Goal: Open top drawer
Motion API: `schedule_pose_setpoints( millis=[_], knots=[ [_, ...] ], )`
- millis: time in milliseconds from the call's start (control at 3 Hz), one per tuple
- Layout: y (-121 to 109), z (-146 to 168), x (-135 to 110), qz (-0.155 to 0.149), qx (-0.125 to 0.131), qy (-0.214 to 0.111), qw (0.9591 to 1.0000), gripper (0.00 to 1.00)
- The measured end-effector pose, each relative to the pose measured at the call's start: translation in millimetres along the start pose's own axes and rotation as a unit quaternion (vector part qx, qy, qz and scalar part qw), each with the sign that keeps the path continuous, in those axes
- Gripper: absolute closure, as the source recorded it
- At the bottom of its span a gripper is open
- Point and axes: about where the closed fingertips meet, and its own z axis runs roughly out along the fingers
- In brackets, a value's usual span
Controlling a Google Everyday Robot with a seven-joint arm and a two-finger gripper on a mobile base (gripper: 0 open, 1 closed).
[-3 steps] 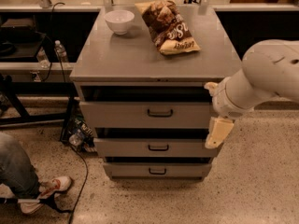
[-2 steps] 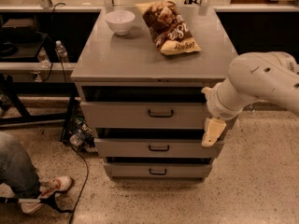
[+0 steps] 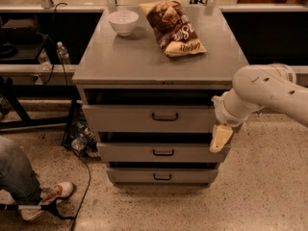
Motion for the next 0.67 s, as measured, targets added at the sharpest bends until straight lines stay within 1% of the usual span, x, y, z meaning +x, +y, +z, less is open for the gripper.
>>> schedule_pose_setpoints(
  millis=[333,667],
  knots=[
    [-8.0,10.6,7.8,0.003,0.007,0.0,1.0,0.0],
    [-18.0,18.5,9.5,-0.001,0.012,-0.006,0.9999,0.0]
  ],
)
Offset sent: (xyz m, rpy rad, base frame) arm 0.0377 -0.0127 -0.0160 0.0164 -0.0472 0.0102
